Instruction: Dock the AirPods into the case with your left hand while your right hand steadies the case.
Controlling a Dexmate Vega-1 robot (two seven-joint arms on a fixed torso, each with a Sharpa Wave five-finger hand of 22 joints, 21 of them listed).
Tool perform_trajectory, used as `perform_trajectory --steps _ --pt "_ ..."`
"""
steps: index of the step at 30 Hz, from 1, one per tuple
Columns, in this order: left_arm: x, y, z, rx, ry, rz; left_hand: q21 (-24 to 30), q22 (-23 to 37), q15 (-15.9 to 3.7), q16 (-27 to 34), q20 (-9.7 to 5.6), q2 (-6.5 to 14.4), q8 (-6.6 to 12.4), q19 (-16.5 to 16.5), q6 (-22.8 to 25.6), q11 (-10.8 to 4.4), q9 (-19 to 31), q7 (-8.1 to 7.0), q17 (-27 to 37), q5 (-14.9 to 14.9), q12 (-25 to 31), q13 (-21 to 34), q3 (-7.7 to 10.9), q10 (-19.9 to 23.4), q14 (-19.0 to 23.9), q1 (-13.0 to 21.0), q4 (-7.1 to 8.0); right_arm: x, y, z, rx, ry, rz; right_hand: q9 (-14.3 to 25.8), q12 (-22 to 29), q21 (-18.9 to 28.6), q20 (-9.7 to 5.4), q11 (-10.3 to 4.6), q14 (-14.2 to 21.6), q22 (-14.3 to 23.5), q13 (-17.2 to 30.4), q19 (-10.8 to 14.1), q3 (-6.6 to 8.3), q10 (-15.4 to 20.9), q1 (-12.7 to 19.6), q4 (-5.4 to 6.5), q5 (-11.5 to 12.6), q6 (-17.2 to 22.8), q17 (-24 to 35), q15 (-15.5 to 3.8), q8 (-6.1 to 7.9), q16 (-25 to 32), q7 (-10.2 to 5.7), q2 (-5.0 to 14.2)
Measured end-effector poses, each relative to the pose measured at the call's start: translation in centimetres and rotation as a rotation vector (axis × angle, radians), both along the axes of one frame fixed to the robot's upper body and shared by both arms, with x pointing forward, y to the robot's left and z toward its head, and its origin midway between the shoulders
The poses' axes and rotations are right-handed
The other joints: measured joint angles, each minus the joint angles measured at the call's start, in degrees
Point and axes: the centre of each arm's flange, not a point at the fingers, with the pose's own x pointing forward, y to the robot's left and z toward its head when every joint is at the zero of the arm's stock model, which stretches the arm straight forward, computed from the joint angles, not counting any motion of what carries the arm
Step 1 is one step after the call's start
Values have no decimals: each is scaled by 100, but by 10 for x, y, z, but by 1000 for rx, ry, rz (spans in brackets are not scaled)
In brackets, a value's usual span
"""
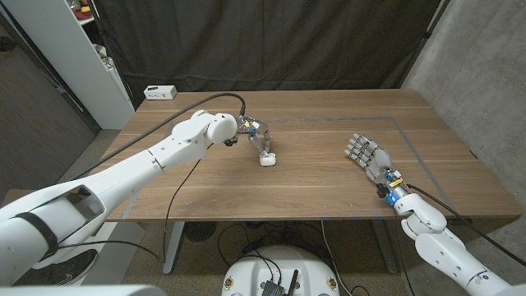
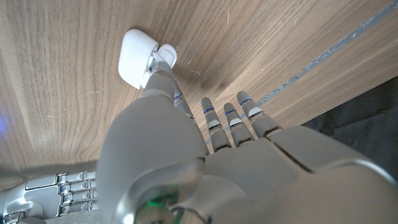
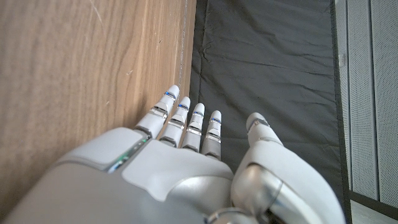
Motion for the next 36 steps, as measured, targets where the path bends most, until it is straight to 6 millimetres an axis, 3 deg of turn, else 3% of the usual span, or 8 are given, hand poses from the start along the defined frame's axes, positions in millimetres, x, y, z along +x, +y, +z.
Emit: perform_trajectory --steps 12,36 --pt "-2 1 -4 -9 -6 5 0 0 -3 0 -7 -1 26 7 78 -28 64 90 0 0 0 27 -80 78 103 -1 30 1 1 -3 11 -1 7 0 0 0 0 0 0 0 0 0 -17 0 0 -16 0 0 -1 0 0 0 0 0" --pt "-10 -7 -10 -6 -10 19 39 0 -2 0 -38 -29 79 38 190 -71 66 100 14 -44 0 26 -183 177 162 -143 119 -1 -8 -10 21 -1 21 0 0 0 0 0 0 0 1 0 -16 0 0 -16 0 31 -2 0 0 0 31 0"
